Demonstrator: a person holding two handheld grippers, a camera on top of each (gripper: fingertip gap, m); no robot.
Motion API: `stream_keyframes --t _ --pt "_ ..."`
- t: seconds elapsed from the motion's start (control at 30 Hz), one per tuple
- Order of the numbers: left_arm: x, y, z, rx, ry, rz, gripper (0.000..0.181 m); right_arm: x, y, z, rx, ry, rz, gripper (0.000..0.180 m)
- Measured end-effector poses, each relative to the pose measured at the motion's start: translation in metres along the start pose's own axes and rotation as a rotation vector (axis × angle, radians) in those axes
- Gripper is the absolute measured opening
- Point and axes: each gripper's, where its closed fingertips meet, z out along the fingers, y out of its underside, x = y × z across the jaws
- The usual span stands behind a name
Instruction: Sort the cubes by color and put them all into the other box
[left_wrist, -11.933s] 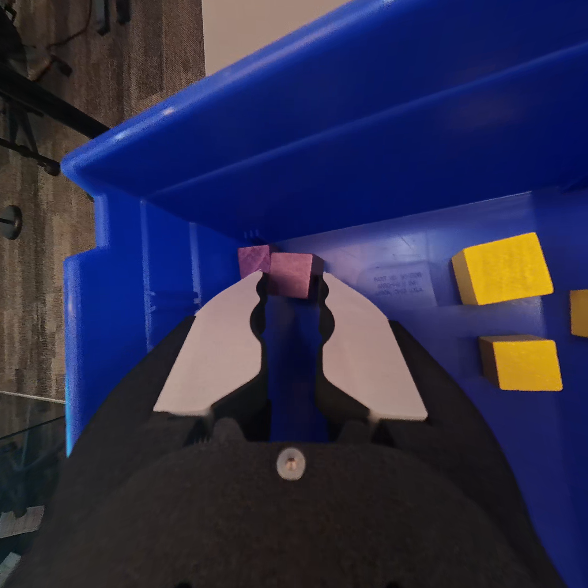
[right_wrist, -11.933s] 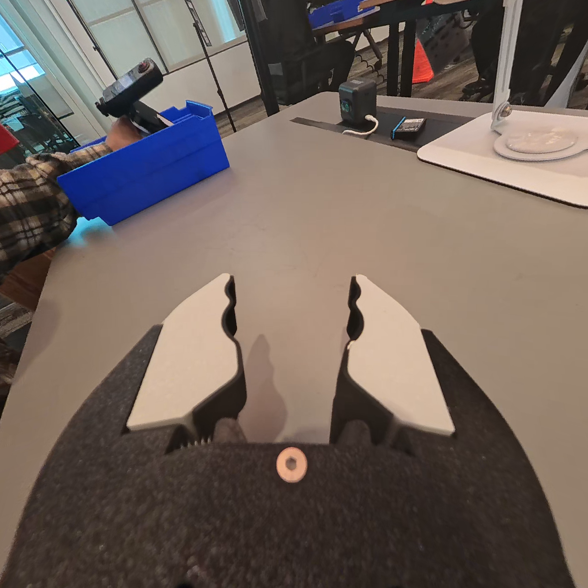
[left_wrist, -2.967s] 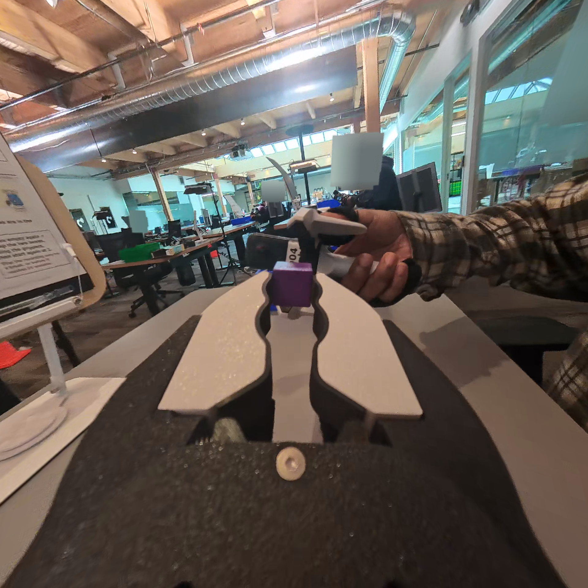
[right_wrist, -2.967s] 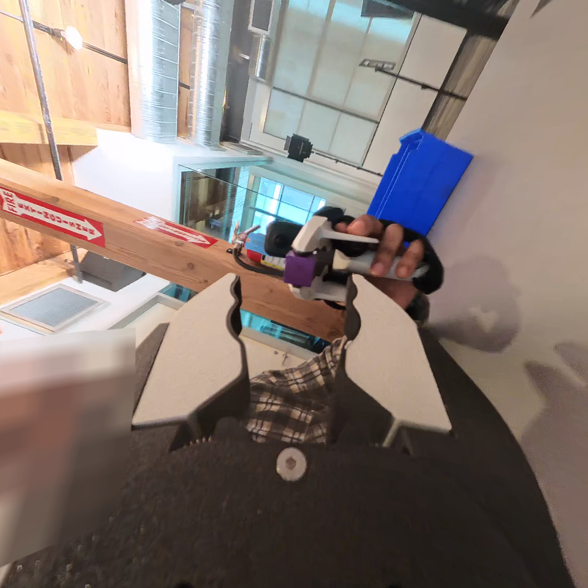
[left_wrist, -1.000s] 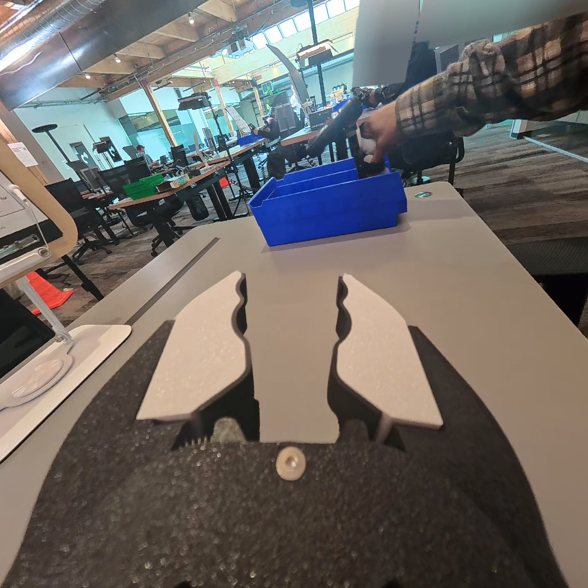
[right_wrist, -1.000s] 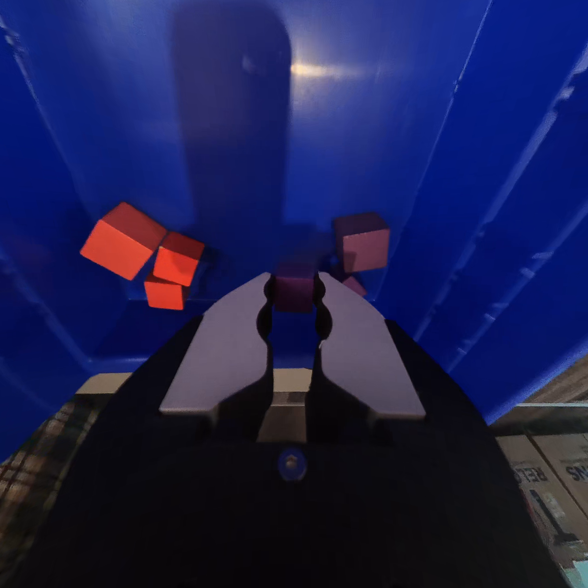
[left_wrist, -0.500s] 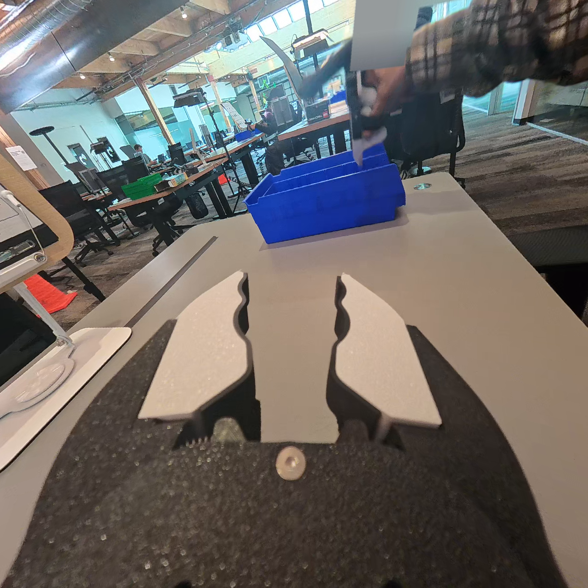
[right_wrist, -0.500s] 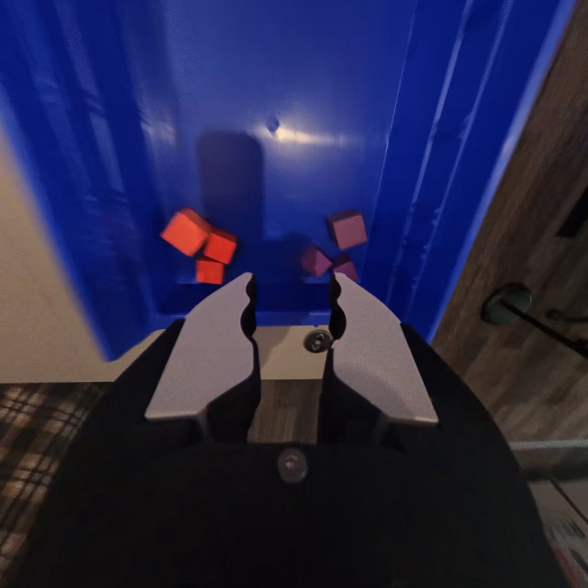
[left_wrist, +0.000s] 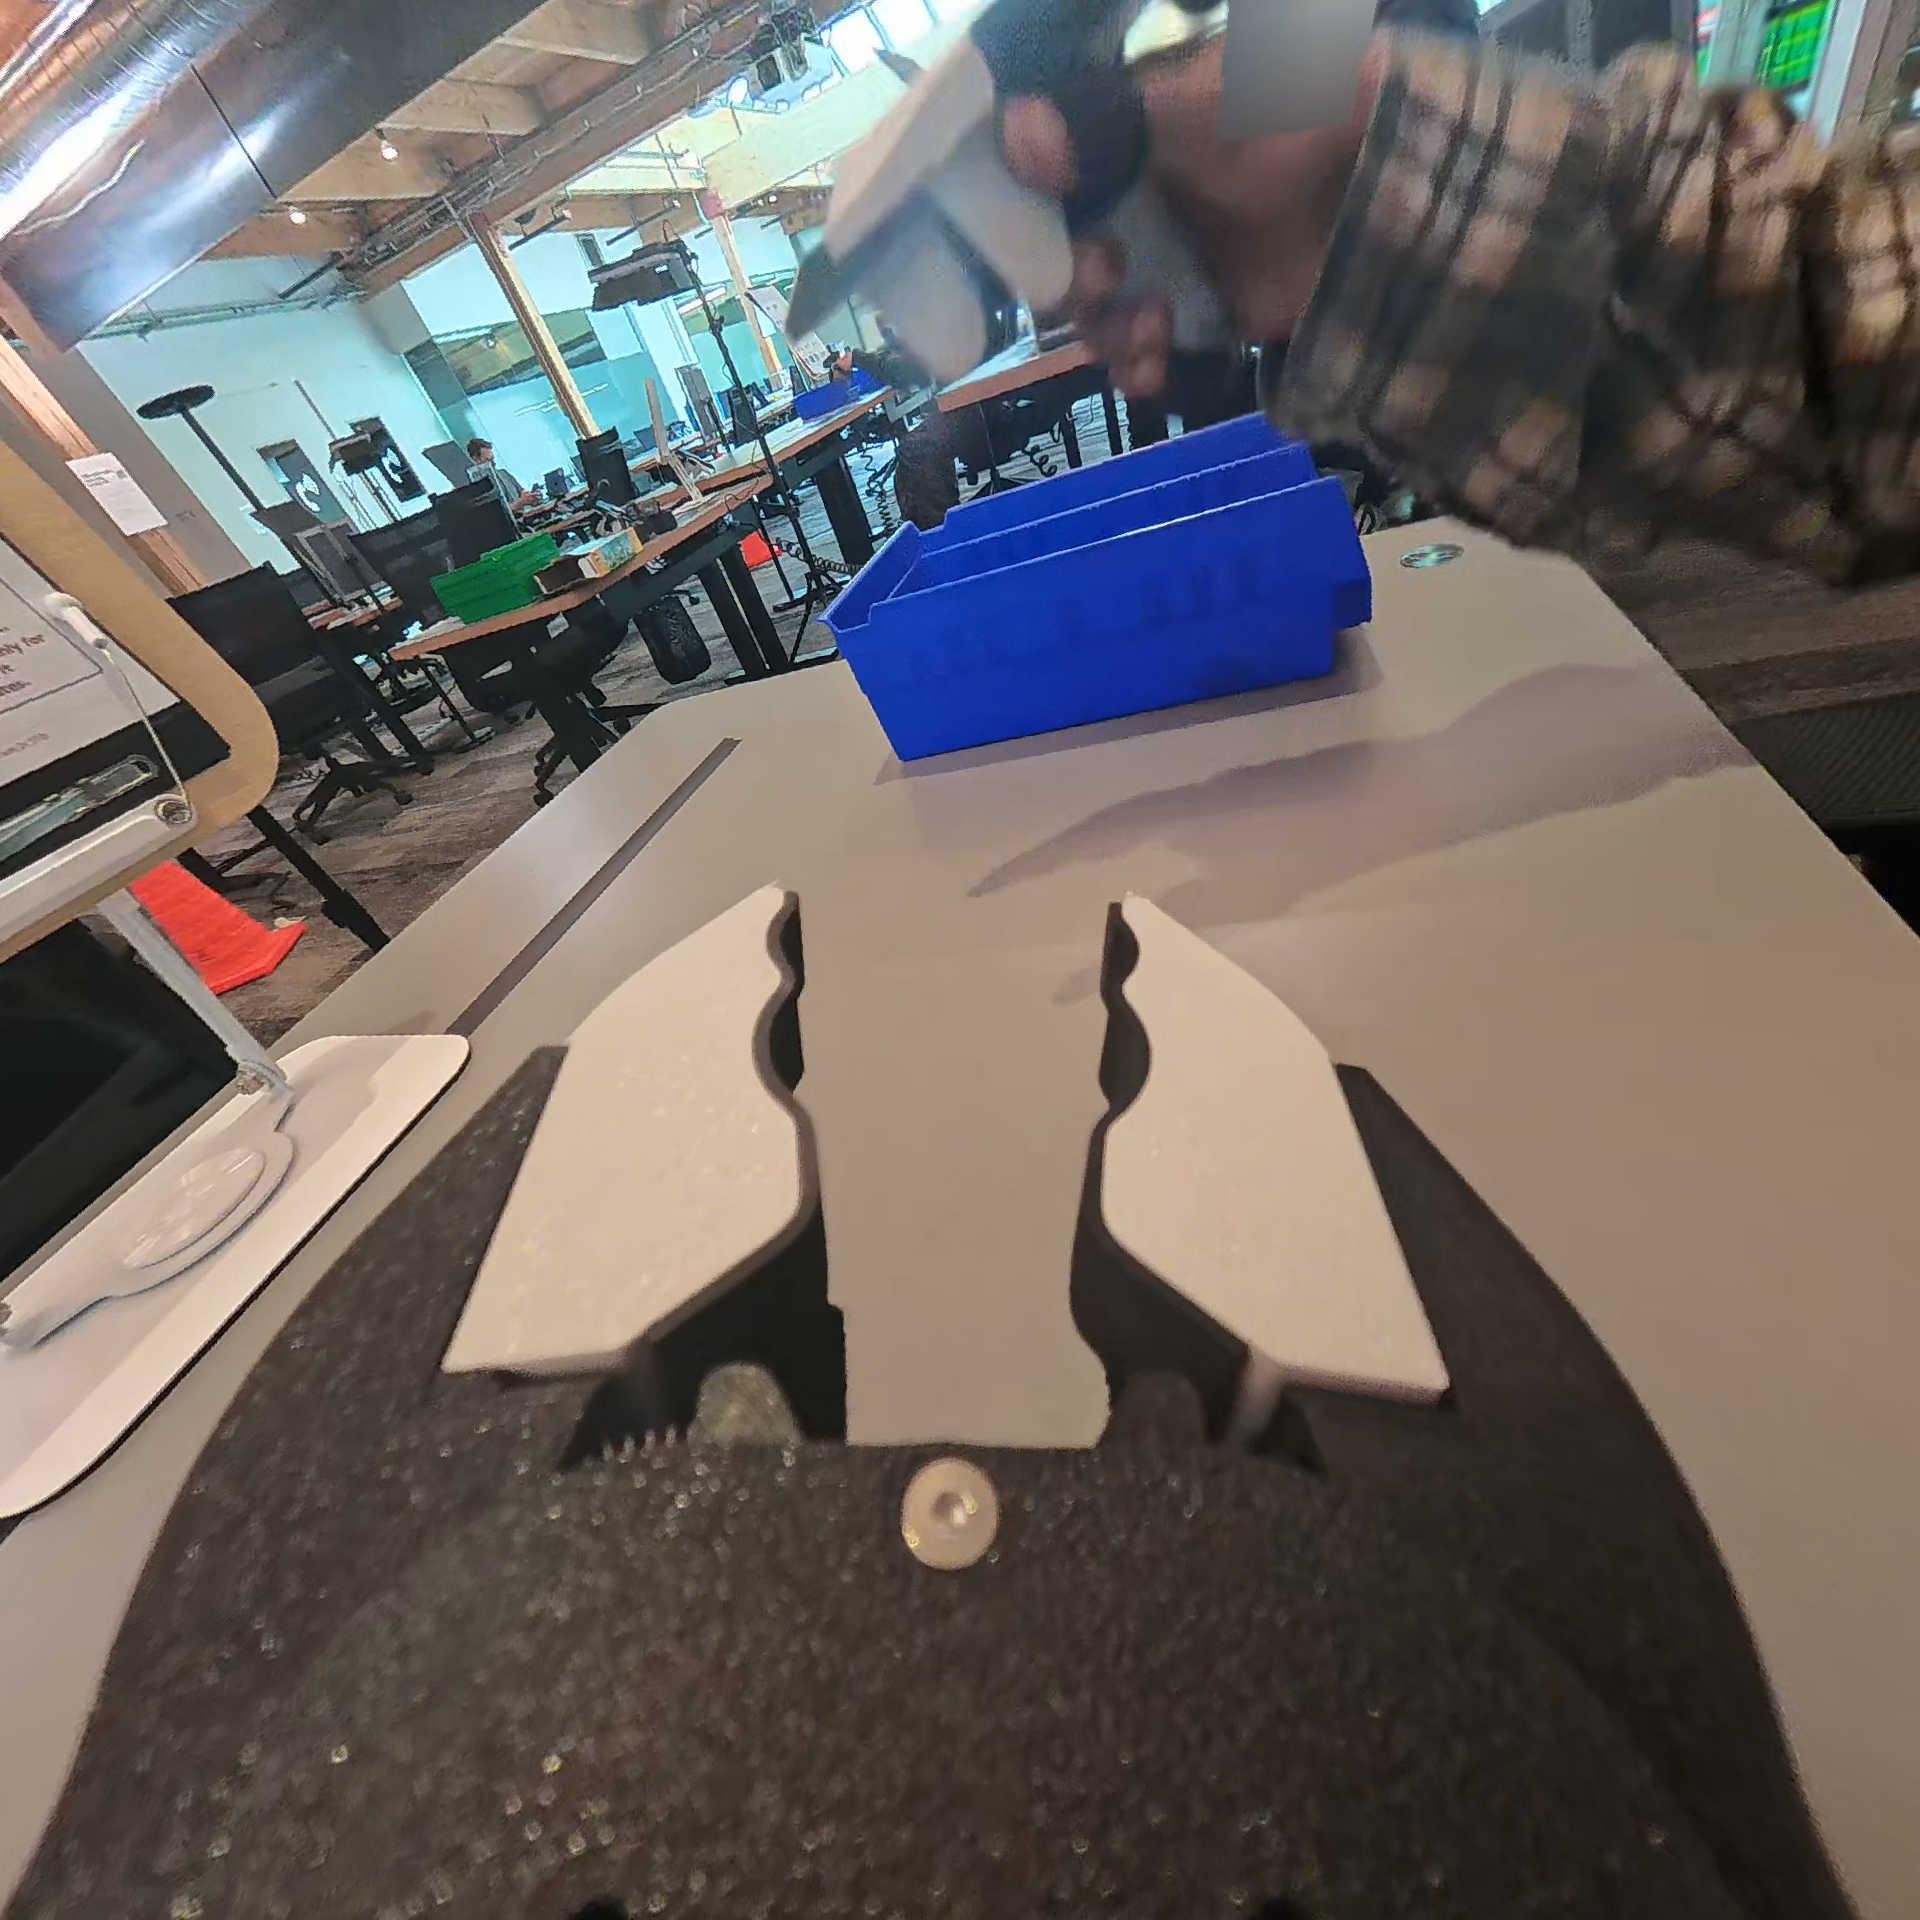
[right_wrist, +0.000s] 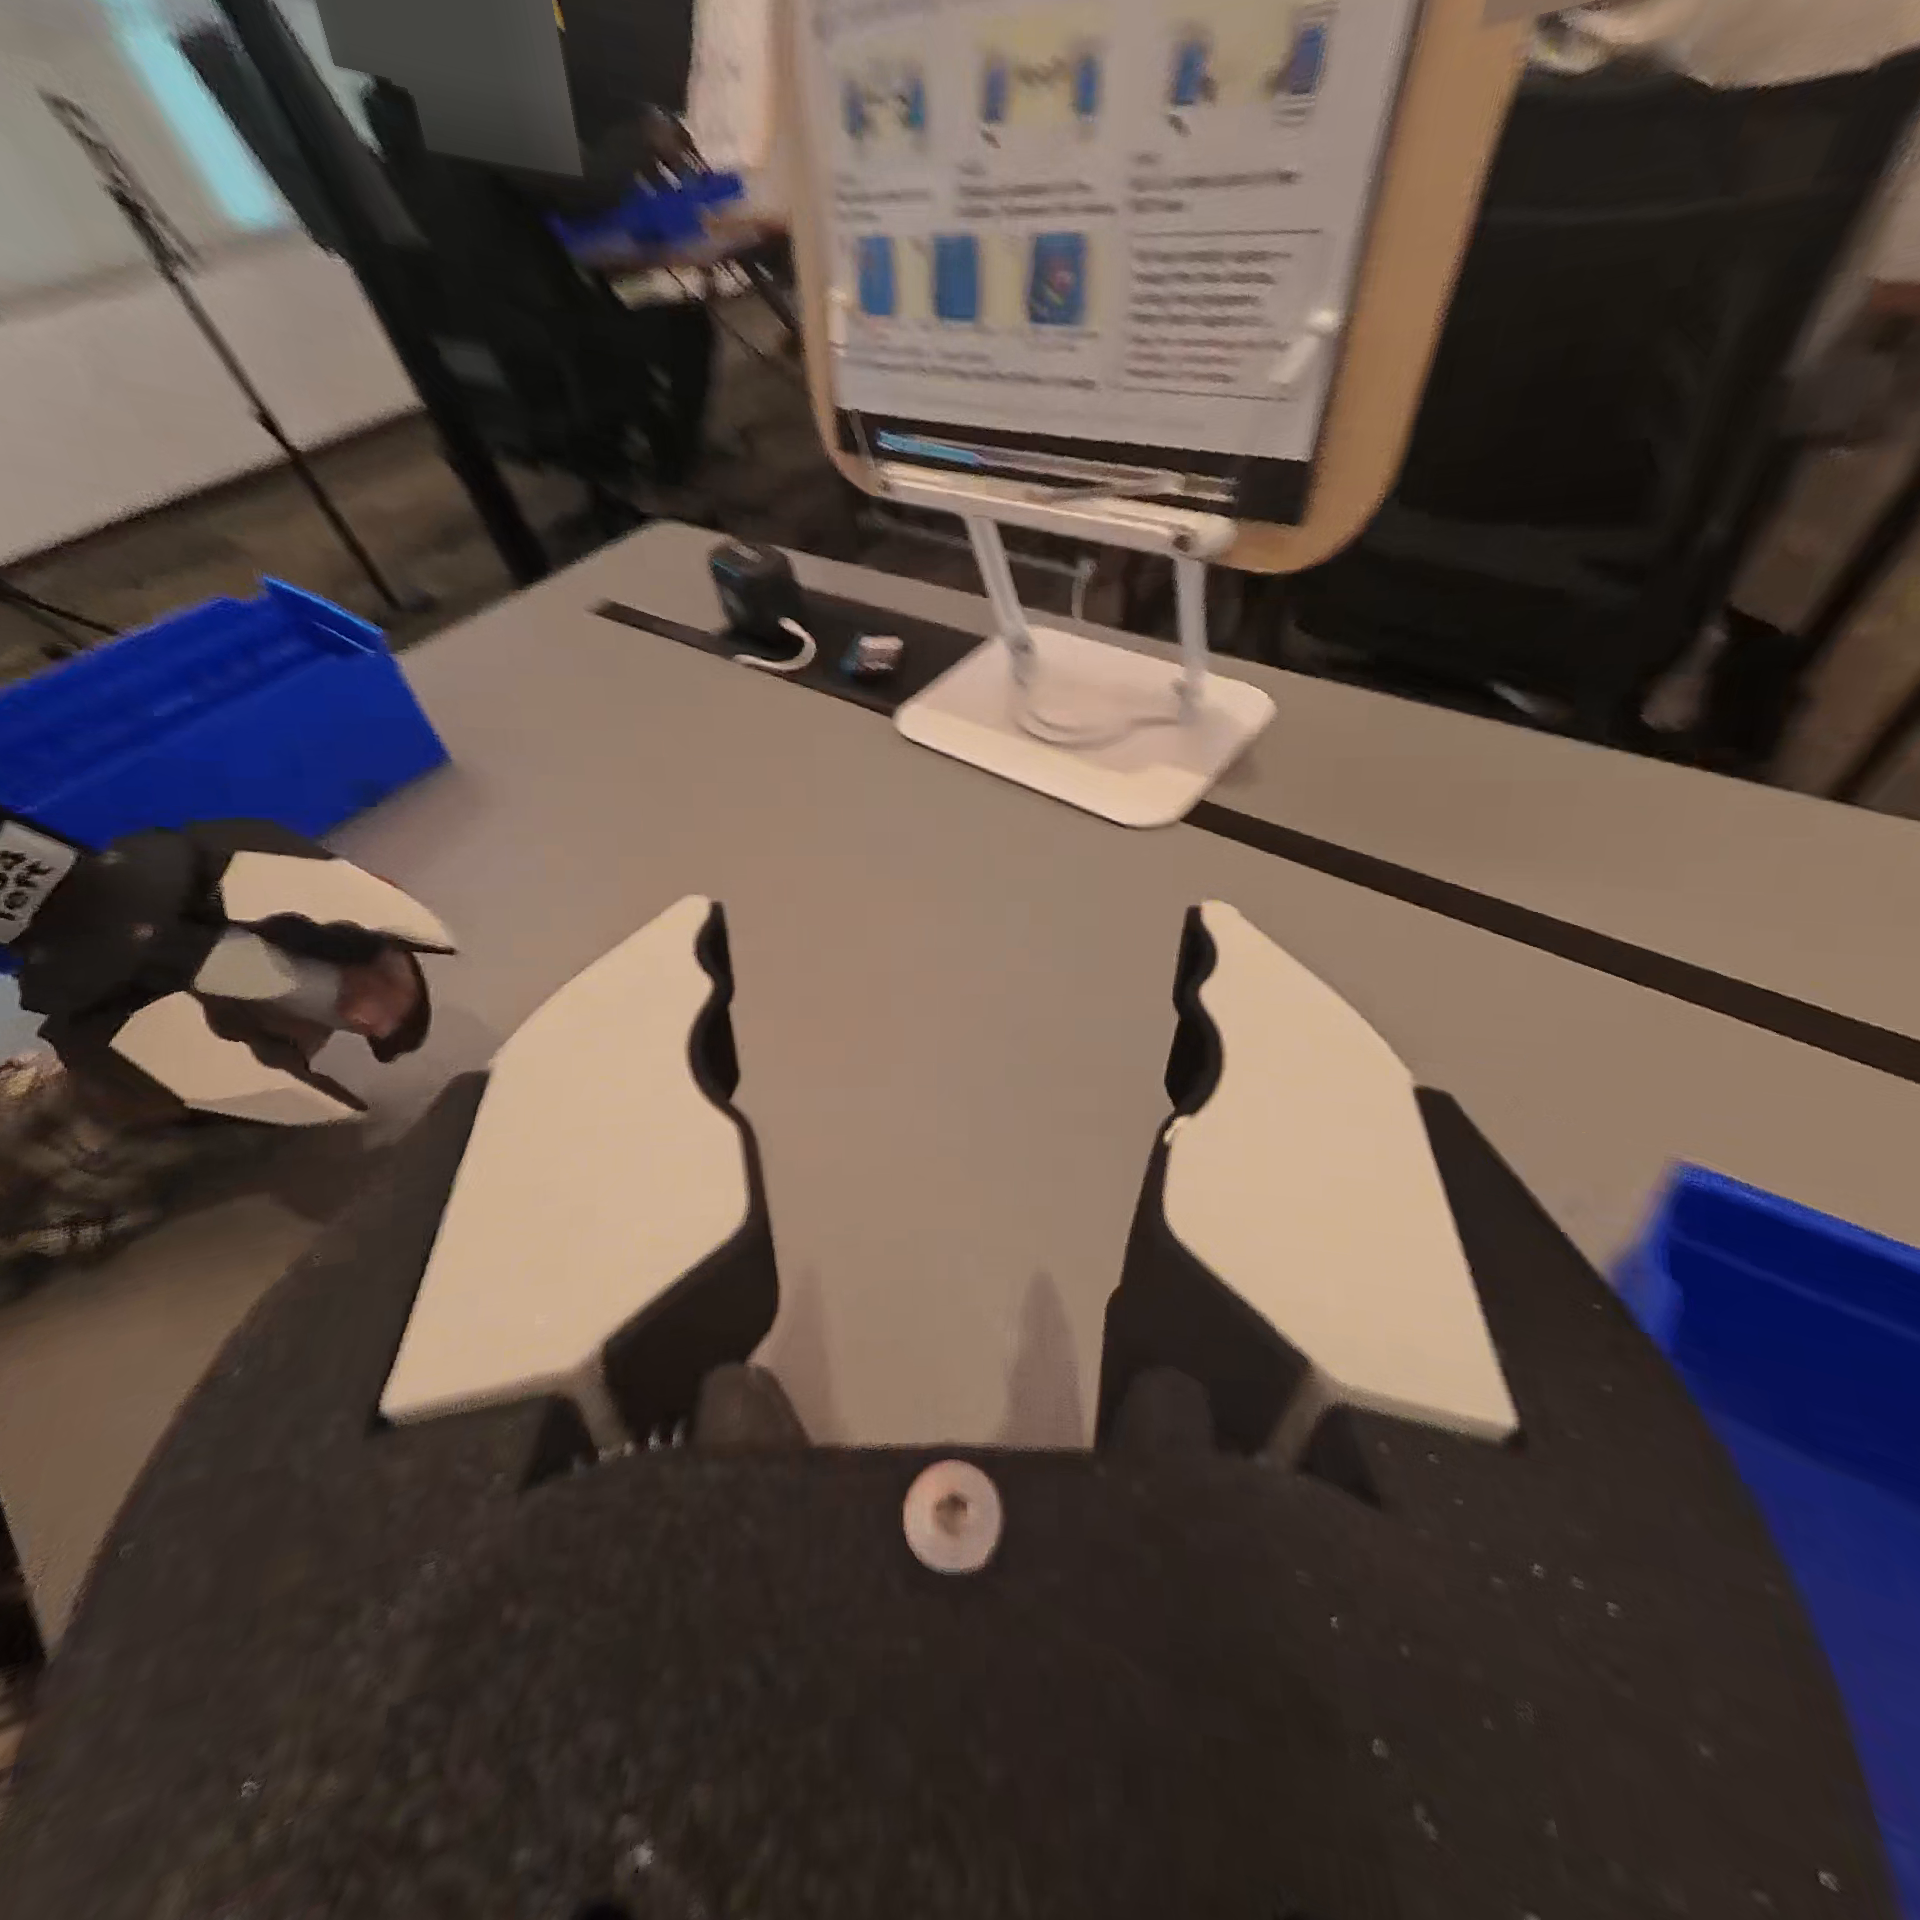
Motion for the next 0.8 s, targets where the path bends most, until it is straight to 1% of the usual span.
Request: stream_keyframes --t 0.03,0.17,0.23,0.33,0.4,0.5,0.6,0.7,0.8 --pt "0.000 0.000 0.000 0.000 -0.001 0.001 0.055 -0.006 0.009 0.013 0.040 -0.030 -0.004 0.087" --pt "0.000 0.000 0.000 0.001 -0.007 0.000 0.056 -0.012 0.048 0.050 0.151 -0.051 -0.027 0.093" --pt "-0.001 0.002 0.001 -0.005 -0.007 -0.004 0.058 -0.011 0.063 0.061 0.193 -0.044 -0.050 0.094" --pt "-0.002 0.006 0.002 -0.013 -0.010 -0.018 0.060 -0.010 0.078 0.067 0.250 -0.023 -0.084 0.094" --pt "-0.004 0.008 0.002 -0.019 -0.015 -0.025 0.062 -0.017 0.082 0.070 0.255 -0.053 -0.080 0.096" --pt "-0.010 0.005 -0.001 -0.013 -0.028 -0.038 0.063 -0.025 0.082 0.071 0.264 -0.054 -0.145 0.096" --pt "-0.016 -0.002 -0.009 -0.004 -0.055 -0.075 0.072 -0.035 0.082 0.071 0.257 -0.063 -0.200 0.094" --pt "-0.023 -0.014 -0.026 0.004 -0.097 -0.078 0.071 -0.043 0.085 0.074 0.240 -0.082 -0.224 0.094" --pt "-0.036 -0.029 -0.058 -0.029 -0.188 -0.036 0.069 -0.047 0.091 0.077 0.216 -0.104 -0.225 0.094"
